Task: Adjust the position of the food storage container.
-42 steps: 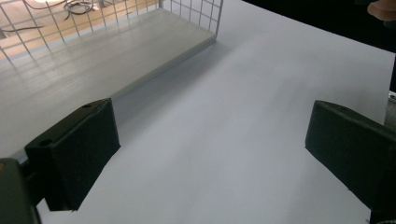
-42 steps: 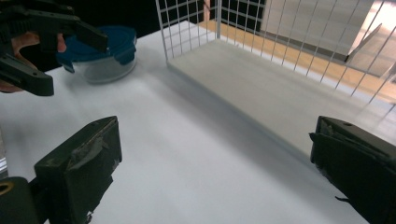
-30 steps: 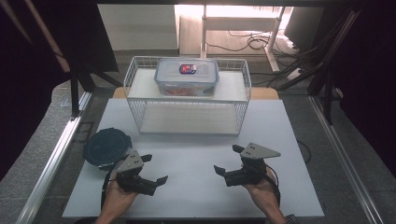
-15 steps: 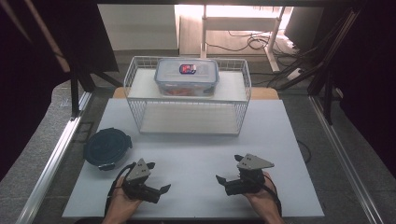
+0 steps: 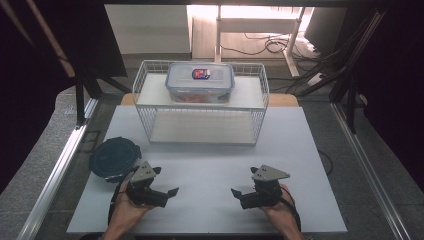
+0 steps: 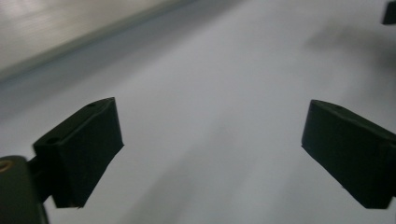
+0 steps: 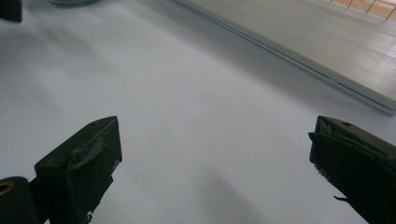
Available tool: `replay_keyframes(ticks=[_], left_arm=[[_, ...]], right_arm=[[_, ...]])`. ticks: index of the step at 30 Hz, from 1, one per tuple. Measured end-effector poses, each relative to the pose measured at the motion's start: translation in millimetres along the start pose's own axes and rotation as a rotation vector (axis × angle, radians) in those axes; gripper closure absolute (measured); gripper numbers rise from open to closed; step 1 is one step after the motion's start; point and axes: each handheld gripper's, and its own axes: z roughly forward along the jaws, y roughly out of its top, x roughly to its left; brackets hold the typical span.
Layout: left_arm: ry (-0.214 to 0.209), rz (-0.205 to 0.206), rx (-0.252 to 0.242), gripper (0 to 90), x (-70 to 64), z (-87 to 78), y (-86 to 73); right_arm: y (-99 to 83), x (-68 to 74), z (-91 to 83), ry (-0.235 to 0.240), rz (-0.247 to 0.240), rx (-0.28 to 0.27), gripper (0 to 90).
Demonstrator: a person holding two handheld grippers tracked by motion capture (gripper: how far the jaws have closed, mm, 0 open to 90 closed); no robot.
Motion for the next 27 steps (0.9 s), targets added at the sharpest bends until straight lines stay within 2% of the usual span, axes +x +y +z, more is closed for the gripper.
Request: replay_keyframes(ticks=[1,2,3,4,5,6,7,8,9,10,13,14,15,16,17,20,22,24,26,27], left_arm=[[0.017,-0.004,-0.003,8.5,5.1,-2.3,3.2],[0.017,-0.004,-0.003,12.6,5.1,-2.3,3.2],[0.048,-0.017,-0.028,18.9,17.2,-8.9,9.4],[0.048,-0.017,-0.028,23.5,17.2,-8.9,9.4],[0.068,-0.037,-0.051,31.6,31.8,-16.3,15.1],[0.084,-0.042,-0.057,36.3,39.8,-19.7,17.6],[0.084,-0.042,-0.057,43.2,39.8,-19.7,17.6],[0.106,-0.059,-0.056,43.2,50.3,-23.2,20.1],[0.133,-0.080,-0.059,49.4,60.7,-26.1,21.9],[0.163,-0.109,-0.053,62.3,73.3,-29.0,23.1],[0.222,-0.166,-0.049,77.6,99.6,-34.6,22.4],[0.222,-0.166,-0.049,82.1,99.6,-34.6,22.4],[0.250,-0.178,-0.046,82.1,107.2,-36.7,21.0],[0.281,-0.207,-0.046,87.6,120.9,-41.9,17.0],[0.281,-0.207,-0.046,89.0,120.9,-41.9,17.0],[0.347,-0.269,-0.048,89.7,146.0,-56.5,4.9],[0.391,-0.292,-0.052,89.8,156.6,-65.5,-1.7],[0.429,-0.333,-0.062,89.8,168.7,-76.4,-10.7],[0.457,-0.355,-0.059,89.9,175.6,-82.1,-17.0],[0.473,-0.381,-0.056,89.8,182.0,-85.9,-23.9]], right_arm=[[0.4,-0.5,-0.2,-0.004,-0.005,-0.003,2.1],[0.4,-0.5,-0.2,-0.004,-0.005,-0.003,2.1],[0.8,-1.5,-1.1,-0.010,-0.003,-0.001,2.1],[0.8,-1.5,-1.1,-0.010,-0.003,-0.001,2.1],[0.7,-3.1,-1.6,-0.013,-0.002,0.000,2.2],[0.6,-3.6,-1.4,-0.014,0.000,0.000,2.2],[0.6,-3.6,-1.4,-0.014,0.000,0.000,2.2],[0.3,-4.1,-1.2,-0.015,0.003,0.003,2.3],[0.1,-4.6,-0.5,-0.014,0.004,0.006,2.3],[-0.5,-4.1,1.1,-0.011,0.003,0.014,2.3],[-1.1,-2.6,4.0,-0.001,-0.012,0.030,2.3],[-1.1,-2.6,4.0,-0.001,-0.012,0.030,2.3],[-1.5,-1.6,5.4,0.001,-0.020,0.034,2.3],[-1.7,-0.1,6.5,0.001,-0.028,0.047,2.3],[-1.7,-0.1,6.5,0.001,-0.028,0.047,2.3],[-2.0,0.6,7.0,0.004,-0.032,0.052,2.4],[-2.2,0.3,7.5,0.004,-0.033,0.051,2.4],[-2.5,0.4,8.1,0.005,-0.032,0.058,2.5],[-2.8,0.8,8.9,0.005,-0.035,0.062,2.5],[-2.9,1.0,9.2,0.005,-0.036,0.063,2.5]])
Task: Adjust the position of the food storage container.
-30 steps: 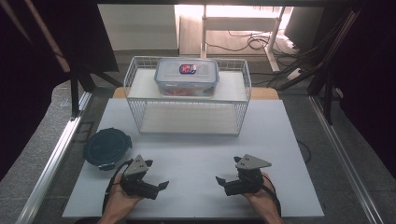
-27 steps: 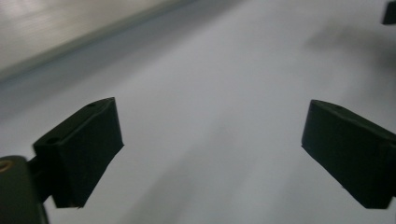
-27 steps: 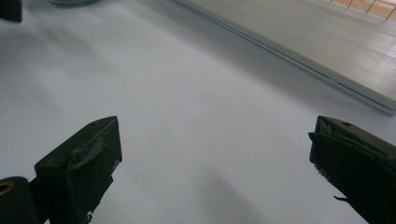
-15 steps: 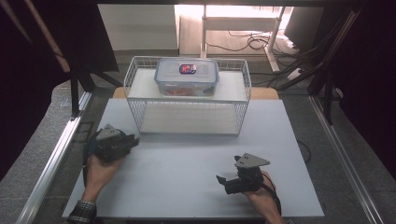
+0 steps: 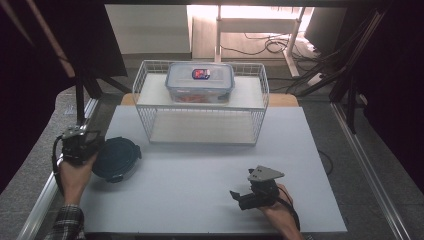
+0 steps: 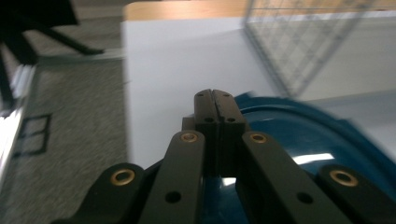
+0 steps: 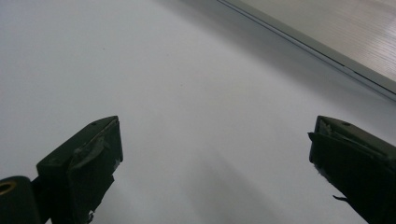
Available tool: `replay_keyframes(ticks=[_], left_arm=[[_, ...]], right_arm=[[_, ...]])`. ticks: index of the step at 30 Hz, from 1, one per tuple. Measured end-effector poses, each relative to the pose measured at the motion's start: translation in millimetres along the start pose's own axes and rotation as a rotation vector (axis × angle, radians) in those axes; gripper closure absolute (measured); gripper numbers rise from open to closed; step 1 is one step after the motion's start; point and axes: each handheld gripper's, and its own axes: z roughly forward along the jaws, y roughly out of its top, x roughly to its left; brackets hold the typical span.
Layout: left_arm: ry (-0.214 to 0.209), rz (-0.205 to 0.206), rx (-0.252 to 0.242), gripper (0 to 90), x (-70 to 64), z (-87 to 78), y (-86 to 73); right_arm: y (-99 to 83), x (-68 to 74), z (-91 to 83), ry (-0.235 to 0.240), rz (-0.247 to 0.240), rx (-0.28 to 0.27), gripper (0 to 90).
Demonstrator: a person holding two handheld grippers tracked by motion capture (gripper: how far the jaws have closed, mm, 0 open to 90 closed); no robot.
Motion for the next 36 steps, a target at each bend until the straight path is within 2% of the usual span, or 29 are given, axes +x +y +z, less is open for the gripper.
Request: replay_keyframes(ticks=[4,5,7,8,10,13,14,16,18,20,21,22,25,26,27,36], left_arm=[[0.033,-0.034,0.018,89.9,13.2,4.6,-9.9],[0.037,-0.040,0.041,89.8,16.8,7.0,-12.2],[0.042,-0.041,0.050,89.8,17.4,9.0,-13.9],[0.029,-0.053,0.046,90.0,18.0,10.1,-15.5],[0.044,-0.040,0.056,90.0,15.6,9.4,-14.5],[0.039,-0.049,0.057,90.0,14.2,8.9,-15.2],[0.020,-0.059,0.055,90.0,12.7,8.0,-16.6],[0.003,-0.053,0.058,90.0,8.9,6.9,-17.9],[-0.016,-0.046,0.059,90.0,2.7,6.5,-19.3],[-0.016,-0.021,0.068,90.0,-5.7,6.5,-19.4],[-0.016,-0.021,0.068,90.0,-5.7,6.5,-19.4],[-0.022,-0.001,0.073,90.0,-13.8,7.2,-18.9],[-0.034,0.011,0.077,90.0,-21.7,8.5,-18.6],[-0.048,0.024,0.081,90.0,-30.4,9.6,-18.4],[-0.048,0.024,0.081,90.0,-30.4,9.6,-18.4],[-0.094,0.080,0.111,90.0,-70.9,12.7,-18.5]], right_arm=[[-0.3,0.8,1.5,0.003,-0.005,0.007,2.6],[-0.5,1.1,2.1,0.004,-0.012,0.012,2.6],[-0.5,1.2,2.2,0.004,-0.015,0.014,2.6],[-0.6,1.9,2.4,0.007,-0.015,0.019,2.7],[-0.6,2.0,2.9,0.008,-0.016,0.019,2.7],[-0.8,1.8,3.4,0.009,-0.017,0.025,2.7],[-1.0,1.5,4.0,0.009,-0.019,0.028,2.7],[-1.0,1.7,4.4,0.010,-0.020,0.030,2.7],[-1.0,2.3,4.9,0.011,-0.022,0.034,2.7],[-1.1,2.8,5.5,0.013,-0.023,0.037,2.7],[-1.1,2.8,5.5,0.013,-0.023,0.037,2.7],[-1.2,3.5,6.1,0.013,-0.028,0.042,2.7],[-1.2,4.1,6.8,0.015,-0.032,0.043,2.7],[-1.2,4.6,6.9,0.015,-0.034,0.048,2.7],[-1.2,4.6,6.9,0.015,-0.034,0.048,2.7],[-1.7,5.5,7.9,0.018,-0.042,0.058,2.7]])
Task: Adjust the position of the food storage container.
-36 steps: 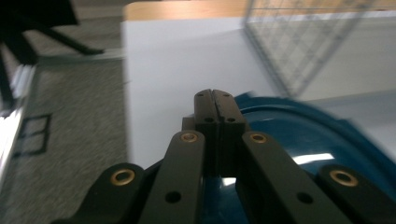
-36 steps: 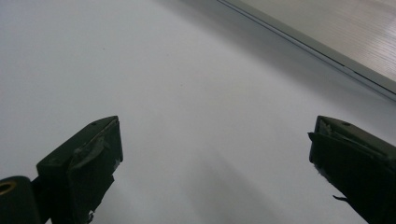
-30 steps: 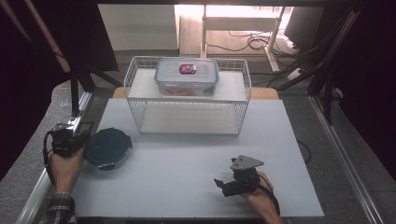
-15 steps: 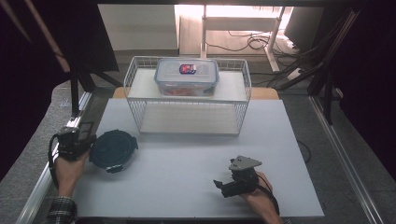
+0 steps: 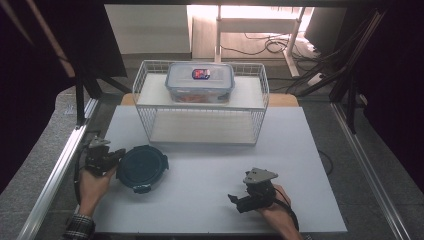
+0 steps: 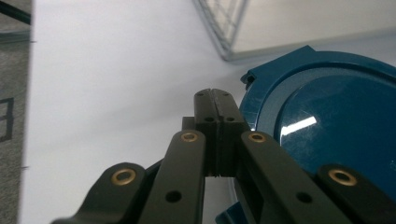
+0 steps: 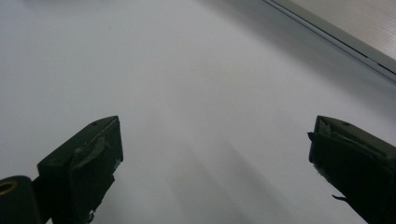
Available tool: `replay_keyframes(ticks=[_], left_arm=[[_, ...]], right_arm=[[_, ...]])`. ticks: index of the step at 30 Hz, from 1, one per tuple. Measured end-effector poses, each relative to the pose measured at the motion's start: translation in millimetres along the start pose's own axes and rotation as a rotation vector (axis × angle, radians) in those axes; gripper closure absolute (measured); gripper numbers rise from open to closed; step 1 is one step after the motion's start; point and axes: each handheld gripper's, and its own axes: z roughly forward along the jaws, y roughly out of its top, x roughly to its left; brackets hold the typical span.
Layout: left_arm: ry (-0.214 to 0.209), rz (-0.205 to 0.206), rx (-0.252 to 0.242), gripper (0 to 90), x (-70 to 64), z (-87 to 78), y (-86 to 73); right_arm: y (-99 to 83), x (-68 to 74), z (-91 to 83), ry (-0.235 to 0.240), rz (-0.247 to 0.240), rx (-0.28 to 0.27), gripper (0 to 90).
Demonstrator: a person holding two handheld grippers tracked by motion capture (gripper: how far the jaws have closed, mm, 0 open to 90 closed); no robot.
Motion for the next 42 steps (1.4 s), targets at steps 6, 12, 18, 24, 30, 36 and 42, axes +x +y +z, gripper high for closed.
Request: replay_keyframes(ticks=[6,12,18,24,30,36,42], left_arm=[[-0.039,0.052,0.022,90.0,-31.5,4.9,2.6],[-0.095,0.102,0.030,90.0,-55.8,10.1,4.0],[-0.086,0.069,-0.002,90.0,-44.4,2.4,2.5],[-0.086,-0.002,0.064,90.0,-29.8,-10.6,-24.2],[-0.122,0.013,0.132,90.0,-45.7,-9.4,-39.3],[-0.136,-0.021,0.132,90.0,-45.3,-7.5,-38.2],[-0.169,0.000,0.137,90.0,-62.5,-1.8,-34.5]], right_arm=[[-0.5,0.5,1.6,0.005,-0.005,0.010,2.7],[-0.8,1.2,2.5,0.006,-0.014,0.015,2.7],[-1.4,0.3,0.5,0.001,-0.008,0.012,2.7],[-2.0,-1.0,-1.5,-0.002,-0.005,0.008,2.8],[-1.9,0.0,-0.7,-0.001,-0.011,0.009,2.8],[-1.9,-0.5,-0.2,-0.007,-0.010,0.008,2.8],[-1.6,0.9,1.9,-0.006,-0.010,0.017,2.9]])
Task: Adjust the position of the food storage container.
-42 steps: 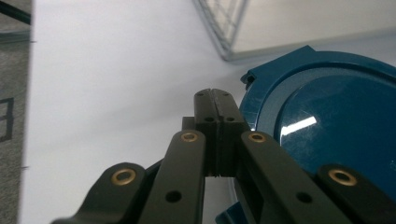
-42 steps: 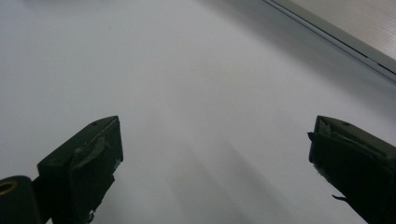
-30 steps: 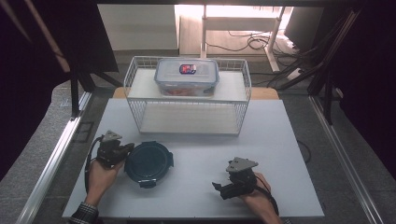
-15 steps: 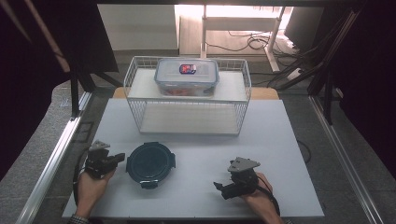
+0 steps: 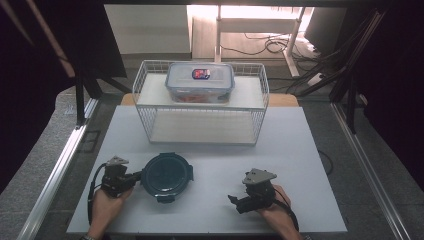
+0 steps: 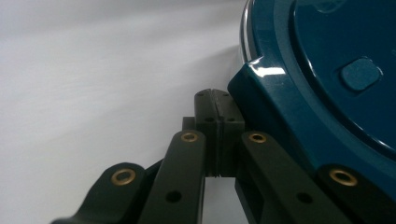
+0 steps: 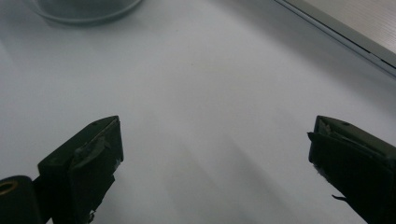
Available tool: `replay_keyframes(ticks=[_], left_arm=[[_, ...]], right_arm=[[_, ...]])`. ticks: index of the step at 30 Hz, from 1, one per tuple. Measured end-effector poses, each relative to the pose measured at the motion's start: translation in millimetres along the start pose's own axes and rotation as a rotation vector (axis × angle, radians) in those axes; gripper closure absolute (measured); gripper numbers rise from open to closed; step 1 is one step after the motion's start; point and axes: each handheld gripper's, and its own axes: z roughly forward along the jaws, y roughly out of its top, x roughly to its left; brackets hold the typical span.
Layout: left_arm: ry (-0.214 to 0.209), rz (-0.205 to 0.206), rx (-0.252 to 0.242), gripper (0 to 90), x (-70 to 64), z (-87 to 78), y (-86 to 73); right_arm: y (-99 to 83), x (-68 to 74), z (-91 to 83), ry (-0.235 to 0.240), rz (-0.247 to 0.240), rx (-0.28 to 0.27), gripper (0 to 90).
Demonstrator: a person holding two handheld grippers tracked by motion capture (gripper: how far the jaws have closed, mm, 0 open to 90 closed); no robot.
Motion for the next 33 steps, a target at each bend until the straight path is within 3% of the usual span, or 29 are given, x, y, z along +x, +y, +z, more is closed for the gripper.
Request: replay_keyframes(ticks=[8,15,23,29,30,32,33], left_arm=[[-0.079,0.055,0.015,90.0,-32.2,20.0,11.7],[-0.121,0.066,0.022,90.0,-48.6,31.6,15.8],[-0.153,0.117,0.015,90.0,-69.8,49.9,25.6],[-0.174,0.110,0.008,90.0,-72.2,55.3,27.7],[-0.200,0.112,0.006,89.9,-68.4,55.1,27.7],[-0.189,0.121,0.003,85.7,-67.8,53.9,27.6],[-0.168,0.158,0.007,85.7,-66.7,51.4,27.3]], right_arm=[[-0.1,-1.4,-1.4,-0.009,0.010,-0.007,3.1],[-0.4,-2.9,-1.5,-0.012,0.017,-0.007,3.1],[-1.2,-4.6,-1.7,-0.015,0.027,-0.002,3.1],[-1.5,-5.9,-2.7,-0.017,0.027,-0.004,3.1],[-1.6,-6.5,-3.6,-0.022,0.029,-0.005,3.1],[-1.6,-6.7,-4.1,-0.022,0.029,-0.008,3.1],[-1.6,-7.1,-5.1,-0.023,0.028,-0.012,3.1]])
